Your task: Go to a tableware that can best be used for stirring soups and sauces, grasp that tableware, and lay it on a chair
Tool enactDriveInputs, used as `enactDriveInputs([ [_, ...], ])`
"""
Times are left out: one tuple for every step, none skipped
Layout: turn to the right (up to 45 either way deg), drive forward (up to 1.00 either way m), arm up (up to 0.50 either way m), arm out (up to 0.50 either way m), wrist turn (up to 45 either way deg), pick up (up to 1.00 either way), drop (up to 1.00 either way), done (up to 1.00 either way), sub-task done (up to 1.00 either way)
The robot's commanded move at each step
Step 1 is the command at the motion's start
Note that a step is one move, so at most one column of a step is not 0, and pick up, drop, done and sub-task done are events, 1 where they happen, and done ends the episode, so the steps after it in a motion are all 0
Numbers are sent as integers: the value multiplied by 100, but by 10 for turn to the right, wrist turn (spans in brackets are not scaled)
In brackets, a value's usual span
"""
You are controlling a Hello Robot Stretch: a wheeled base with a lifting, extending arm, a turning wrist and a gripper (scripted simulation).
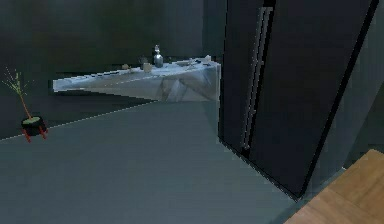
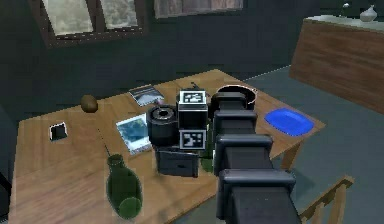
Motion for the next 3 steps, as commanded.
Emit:
enactDriveInputs([
  [0,0,0,0,-450,0,0,0,0],
  [0,0,0,0,-450,0,0,0,0],
  [0,0,0,0,-450,0,0,0,0],
])
